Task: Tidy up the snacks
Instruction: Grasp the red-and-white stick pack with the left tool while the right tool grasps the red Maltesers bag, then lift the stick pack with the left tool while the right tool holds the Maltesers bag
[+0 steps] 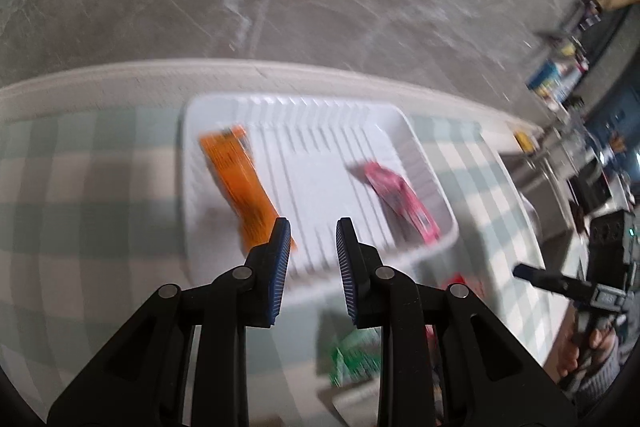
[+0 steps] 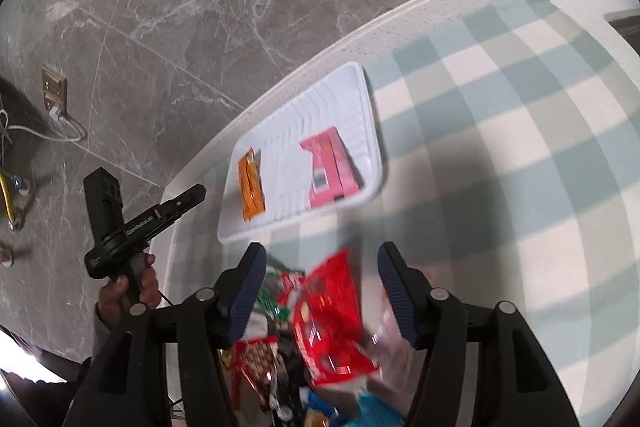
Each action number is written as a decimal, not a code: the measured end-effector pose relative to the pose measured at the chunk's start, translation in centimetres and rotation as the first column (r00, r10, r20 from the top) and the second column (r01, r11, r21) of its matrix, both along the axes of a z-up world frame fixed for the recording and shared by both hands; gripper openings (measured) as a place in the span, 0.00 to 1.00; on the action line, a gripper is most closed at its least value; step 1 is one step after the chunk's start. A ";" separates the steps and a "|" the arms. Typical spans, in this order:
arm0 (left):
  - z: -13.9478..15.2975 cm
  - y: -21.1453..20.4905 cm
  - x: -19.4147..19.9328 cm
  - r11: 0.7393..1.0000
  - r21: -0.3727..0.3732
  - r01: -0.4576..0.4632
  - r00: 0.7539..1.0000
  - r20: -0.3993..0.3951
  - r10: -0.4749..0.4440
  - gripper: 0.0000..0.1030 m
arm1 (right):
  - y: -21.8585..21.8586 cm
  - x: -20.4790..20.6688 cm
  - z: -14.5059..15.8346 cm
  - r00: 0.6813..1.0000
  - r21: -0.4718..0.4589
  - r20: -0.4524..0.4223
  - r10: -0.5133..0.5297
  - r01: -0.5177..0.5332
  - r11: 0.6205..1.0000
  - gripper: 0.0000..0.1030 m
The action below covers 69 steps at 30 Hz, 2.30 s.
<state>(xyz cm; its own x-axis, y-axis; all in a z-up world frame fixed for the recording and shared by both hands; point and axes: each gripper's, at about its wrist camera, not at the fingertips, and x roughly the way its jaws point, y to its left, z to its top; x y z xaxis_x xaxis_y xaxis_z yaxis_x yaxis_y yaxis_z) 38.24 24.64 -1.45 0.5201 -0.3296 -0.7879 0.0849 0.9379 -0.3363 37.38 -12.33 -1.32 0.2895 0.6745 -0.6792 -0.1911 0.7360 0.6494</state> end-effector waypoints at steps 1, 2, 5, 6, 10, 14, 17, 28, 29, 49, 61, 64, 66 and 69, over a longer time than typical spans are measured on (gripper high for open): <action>-0.1 -0.6 -1.0 1.000 0.001 0.020 1.000 -0.013 -0.020 0.22 | 0.0 -0.6 -0.1 1.000 -0.016 0.002 0.009 -0.009 1.000 0.64; -0.3 -1.1 -1.9 0.999 0.004 0.036 0.999 -0.023 -0.036 0.22 | 0.2 -1.1 -0.1 1.000 -0.028 0.003 0.021 -0.021 0.999 0.64; -1.2 -3.0 -5.2 0.995 0.007 0.097 0.993 -0.072 -0.097 0.22 | 1.1 -2.6 -0.3 0.998 -0.081 0.016 0.063 -0.062 0.995 0.64; -1.7 -3.5 -6.1 0.994 0.007 0.113 0.990 -0.089 -0.112 0.22 | 1.4 -3.0 -0.4 0.997 -0.098 0.022 0.076 -0.073 0.992 0.64; -3.5 -5.2 -10.4 0.986 0.018 0.168 0.973 -0.162 -0.163 0.22 | 3.1 -4.3 -0.5 0.990 -0.173 0.051 0.133 -0.122 0.977 0.64; -4.9 -6.5 -13.4 0.977 0.045 0.207 0.957 -0.217 -0.193 0.22 | 4.3 -5.1 -0.9 0.983 -0.206 0.060 0.174 -0.159 0.966 0.64; -5.6 -7.1 -14.8 0.971 0.059 0.230 0.947 -0.242 -0.210 0.23 | 5.0 -5.4 -1.3 0.979 -0.240 0.063 0.195 -0.174 0.955 0.64; -6.7 -7.8 -15.7 0.947 0.157 0.280 0.929 -0.293 -0.226 0.23 | 7.3 -4.9 -2.8 0.960 -0.358 0.066 0.271 -0.231 0.905 0.64; -6.9 -7.9 -15.7 0.946 0.158 0.283 0.928 -0.296 -0.228 0.23 | 7.5 -4.8 -2.8 0.958 -0.368 0.068 0.277 -0.234 0.900 0.64; -7.3 -8.7 -17.0 0.915 0.241 0.323 0.938 -0.213 -0.275 0.30 | 7.0 -2.4 -5.2 0.967 -0.252 -0.024 0.254 -0.252 0.934 0.38; -8.0 -2.7 -15.5 0.982 -0.144 0.119 0.957 -0.247 -0.152 0.18 | 2.0 -1.7 -7.5 0.966 0.193 -0.238 0.097 -0.051 0.980 0.37; -8.2 -2.4 -15.4 0.980 -0.173 0.102 0.957 -0.251 -0.144 0.18 | 1.7 -1.7 -7.3 0.965 0.221 -0.248 0.086 -0.031 0.975 0.37; -8.1 -2.0 -15.5 0.975 -0.203 0.088 0.958 -0.251 -0.139 0.18 | 1.6 -1.9 -7.1 0.965 0.235 -0.251 0.081 -0.020 0.972 0.37; -7.9 -1.7 -15.3 0.967 -0.245 0.075 0.962 -0.236 -0.135 0.13 | 1.1 -2.0 -6.9 0.963 0.261 -0.257 0.075 -0.005 0.965 0.37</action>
<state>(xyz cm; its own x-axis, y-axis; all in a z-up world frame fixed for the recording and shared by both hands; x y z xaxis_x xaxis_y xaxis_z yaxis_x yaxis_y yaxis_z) 22.91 22.98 -9.38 0.2696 -0.5608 -0.7828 0.0642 0.8216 -0.5664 35.41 -11.21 -8.27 0.0934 0.8425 -0.5306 -0.0141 0.5339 0.8454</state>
